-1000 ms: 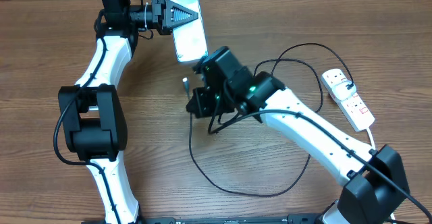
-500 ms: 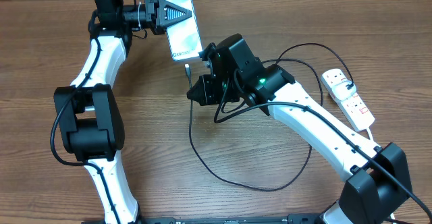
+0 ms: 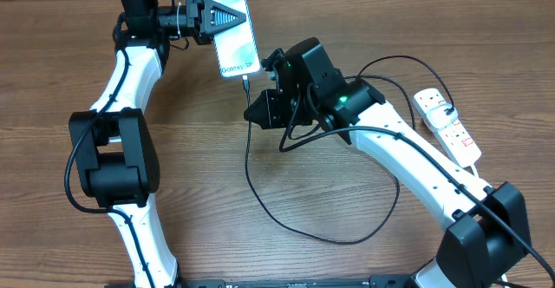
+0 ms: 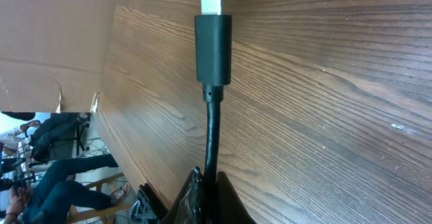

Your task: Plug charger to phone and switch on socket

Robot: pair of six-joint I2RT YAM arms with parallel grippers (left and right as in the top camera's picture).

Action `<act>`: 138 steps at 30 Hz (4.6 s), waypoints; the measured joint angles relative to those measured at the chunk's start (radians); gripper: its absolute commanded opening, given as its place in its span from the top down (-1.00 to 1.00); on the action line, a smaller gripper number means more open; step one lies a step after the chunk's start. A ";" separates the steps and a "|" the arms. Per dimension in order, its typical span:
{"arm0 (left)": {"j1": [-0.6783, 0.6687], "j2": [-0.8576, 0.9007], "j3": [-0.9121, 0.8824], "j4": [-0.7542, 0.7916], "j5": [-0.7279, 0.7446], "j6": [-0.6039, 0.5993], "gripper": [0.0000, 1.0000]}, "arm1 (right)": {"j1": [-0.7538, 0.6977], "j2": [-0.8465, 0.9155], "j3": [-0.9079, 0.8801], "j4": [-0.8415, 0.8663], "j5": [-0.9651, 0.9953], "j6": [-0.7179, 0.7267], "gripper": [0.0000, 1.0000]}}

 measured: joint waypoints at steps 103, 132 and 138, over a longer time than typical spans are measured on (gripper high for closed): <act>0.000 0.000 0.000 0.002 -0.024 -0.023 0.92 | 0.071 0.000 0.023 0.050 0.166 -0.006 0.92; 0.002 0.000 0.000 0.002 -0.042 -0.023 0.92 | 0.039 0.000 0.023 0.115 0.126 0.005 0.92; 0.002 0.000 0.000 0.002 -0.041 -0.046 0.92 | 0.037 0.000 0.023 0.127 0.103 0.024 0.92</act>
